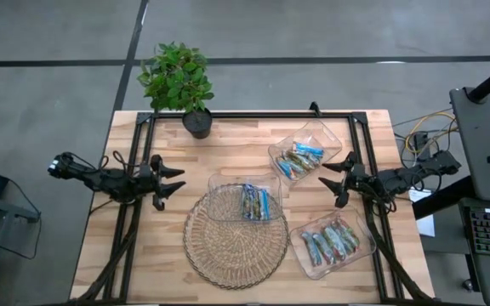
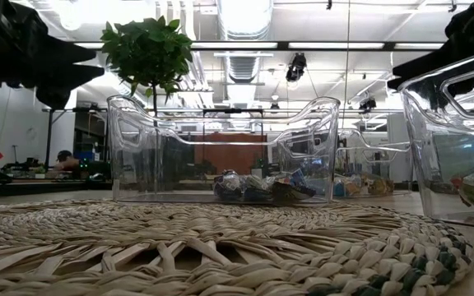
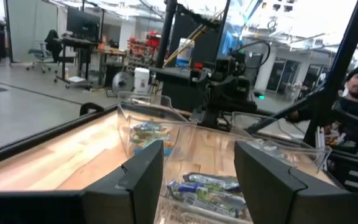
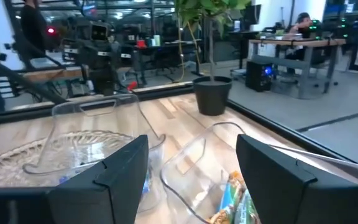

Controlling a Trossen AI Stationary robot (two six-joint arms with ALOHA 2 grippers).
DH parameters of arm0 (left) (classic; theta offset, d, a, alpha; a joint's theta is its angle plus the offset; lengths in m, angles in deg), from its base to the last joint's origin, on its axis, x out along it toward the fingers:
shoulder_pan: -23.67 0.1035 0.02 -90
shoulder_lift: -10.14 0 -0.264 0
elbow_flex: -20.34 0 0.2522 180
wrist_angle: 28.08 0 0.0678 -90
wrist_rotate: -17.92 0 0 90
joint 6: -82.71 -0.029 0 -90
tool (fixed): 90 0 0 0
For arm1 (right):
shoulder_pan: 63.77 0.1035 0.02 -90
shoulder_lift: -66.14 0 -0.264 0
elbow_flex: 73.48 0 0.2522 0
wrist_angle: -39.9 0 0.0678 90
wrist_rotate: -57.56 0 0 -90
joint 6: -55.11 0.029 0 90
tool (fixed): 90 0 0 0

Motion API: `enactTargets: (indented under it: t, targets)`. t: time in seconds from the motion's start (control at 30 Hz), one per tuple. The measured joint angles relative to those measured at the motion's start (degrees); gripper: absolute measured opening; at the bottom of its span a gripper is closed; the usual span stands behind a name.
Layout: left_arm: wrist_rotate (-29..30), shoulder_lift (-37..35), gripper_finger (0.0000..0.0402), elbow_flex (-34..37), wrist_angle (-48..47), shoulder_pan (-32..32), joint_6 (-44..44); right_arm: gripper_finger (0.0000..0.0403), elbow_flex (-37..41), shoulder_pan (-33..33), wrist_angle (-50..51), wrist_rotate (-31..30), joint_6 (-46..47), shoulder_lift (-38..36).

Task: Pick and place Granola Bars by type
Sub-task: Return to Home Position

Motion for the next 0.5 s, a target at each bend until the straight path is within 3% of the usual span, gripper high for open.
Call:
enactTargets:
  t: [0.5]
  targets:
    - [-0.05,0.61,0.0179,0.00,-0.89,0.00,-0.25,0.0233,0.00,0.02,0.02,-0.30,1.06,2.49]
